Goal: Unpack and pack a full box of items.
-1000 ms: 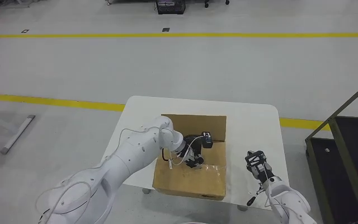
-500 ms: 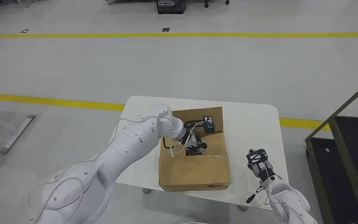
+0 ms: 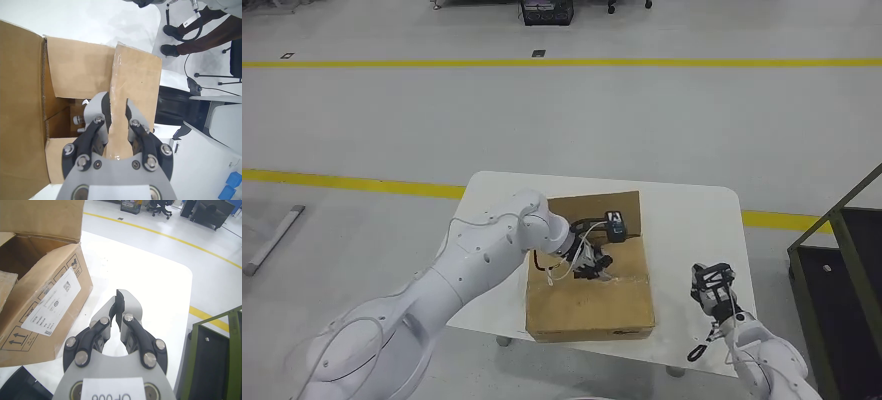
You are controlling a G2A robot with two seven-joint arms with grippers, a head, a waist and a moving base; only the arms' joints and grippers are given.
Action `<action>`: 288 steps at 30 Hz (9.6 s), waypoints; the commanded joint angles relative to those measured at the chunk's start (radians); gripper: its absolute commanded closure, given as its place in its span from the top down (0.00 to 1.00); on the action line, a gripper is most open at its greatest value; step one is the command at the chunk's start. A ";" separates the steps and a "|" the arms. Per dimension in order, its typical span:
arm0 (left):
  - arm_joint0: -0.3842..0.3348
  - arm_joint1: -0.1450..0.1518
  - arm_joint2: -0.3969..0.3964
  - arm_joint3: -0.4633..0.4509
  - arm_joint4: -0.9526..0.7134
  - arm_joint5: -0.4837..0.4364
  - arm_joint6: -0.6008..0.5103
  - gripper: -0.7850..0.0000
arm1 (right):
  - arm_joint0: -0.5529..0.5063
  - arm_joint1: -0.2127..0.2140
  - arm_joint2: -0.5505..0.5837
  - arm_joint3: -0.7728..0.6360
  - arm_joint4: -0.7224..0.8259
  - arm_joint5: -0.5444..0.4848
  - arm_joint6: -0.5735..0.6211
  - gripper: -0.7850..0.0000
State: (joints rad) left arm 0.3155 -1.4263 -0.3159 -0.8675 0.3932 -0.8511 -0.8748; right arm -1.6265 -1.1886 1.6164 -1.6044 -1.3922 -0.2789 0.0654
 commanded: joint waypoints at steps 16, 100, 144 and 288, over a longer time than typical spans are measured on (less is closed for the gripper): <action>0.038 -0.036 0.022 0.086 -0.056 -0.002 -0.091 1.00 | 0.000 0.004 -0.013 0.024 -0.037 -0.002 0.000 0.00; 0.757 0.351 -0.809 -0.929 0.437 0.639 0.125 1.00 | 0.408 0.115 -0.119 0.140 1.092 -0.406 1.062 1.00; 0.757 0.351 -0.809 -0.929 0.437 0.639 0.125 1.00 | 0.560 0.186 -0.429 0.317 1.321 -0.408 1.067 0.53; 0.761 0.393 -0.607 -0.978 0.659 0.161 -0.050 1.00 | 0.606 0.211 -0.636 0.331 1.513 -0.421 0.824 0.00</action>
State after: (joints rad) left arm 1.0787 -1.0332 -0.9237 -1.8427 1.0608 -0.6994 -0.9146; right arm -1.0211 -0.9772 0.9835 -1.2770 0.1235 -0.6931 0.8825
